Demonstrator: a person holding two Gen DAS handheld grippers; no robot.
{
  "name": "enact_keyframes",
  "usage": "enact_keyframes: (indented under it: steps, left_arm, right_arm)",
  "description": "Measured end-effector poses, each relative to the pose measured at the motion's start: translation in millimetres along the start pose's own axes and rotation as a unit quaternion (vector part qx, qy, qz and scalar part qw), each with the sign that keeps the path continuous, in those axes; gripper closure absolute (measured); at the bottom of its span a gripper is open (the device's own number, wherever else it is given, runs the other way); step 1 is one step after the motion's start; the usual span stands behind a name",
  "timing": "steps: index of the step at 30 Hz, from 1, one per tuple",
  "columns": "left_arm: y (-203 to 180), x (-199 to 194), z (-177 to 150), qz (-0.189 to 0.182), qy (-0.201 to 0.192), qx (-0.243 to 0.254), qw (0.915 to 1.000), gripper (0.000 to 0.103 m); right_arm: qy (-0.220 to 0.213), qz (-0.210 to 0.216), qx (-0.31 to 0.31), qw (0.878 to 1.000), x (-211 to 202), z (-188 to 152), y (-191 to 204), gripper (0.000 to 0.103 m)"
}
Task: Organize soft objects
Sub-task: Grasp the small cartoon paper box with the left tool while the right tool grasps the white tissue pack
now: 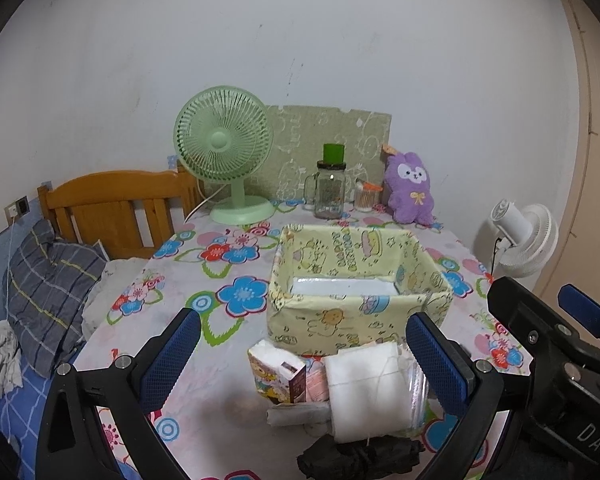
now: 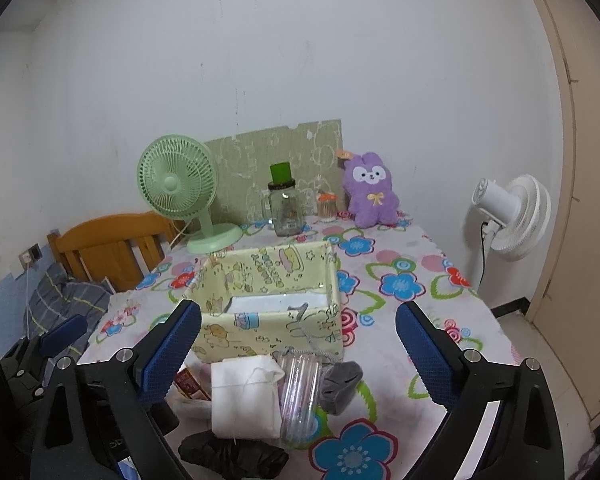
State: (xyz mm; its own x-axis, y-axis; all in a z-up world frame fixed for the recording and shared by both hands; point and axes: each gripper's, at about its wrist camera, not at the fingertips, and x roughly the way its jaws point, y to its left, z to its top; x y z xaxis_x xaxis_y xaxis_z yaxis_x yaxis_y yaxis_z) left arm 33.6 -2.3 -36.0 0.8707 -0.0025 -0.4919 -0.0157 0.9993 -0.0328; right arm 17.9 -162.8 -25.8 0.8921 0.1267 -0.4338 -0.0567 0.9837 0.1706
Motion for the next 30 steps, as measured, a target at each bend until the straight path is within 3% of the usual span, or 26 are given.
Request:
enact_keyframes:
  steps: [16, 30]
  left_arm:
    - [8.4, 37.3, -28.3, 0.003, 0.054, -0.003, 0.9986, 0.002]
    - [17.9, 68.6, -40.7, 0.008, 0.095, -0.002, 0.9955, 0.012]
  right_arm:
    - [0.052, 0.002, -0.001, 0.999, 40.0, -30.4, 3.1, 0.007]
    - [0.103, 0.005, 0.002, 0.995, 78.1, -45.0, 14.3, 0.011]
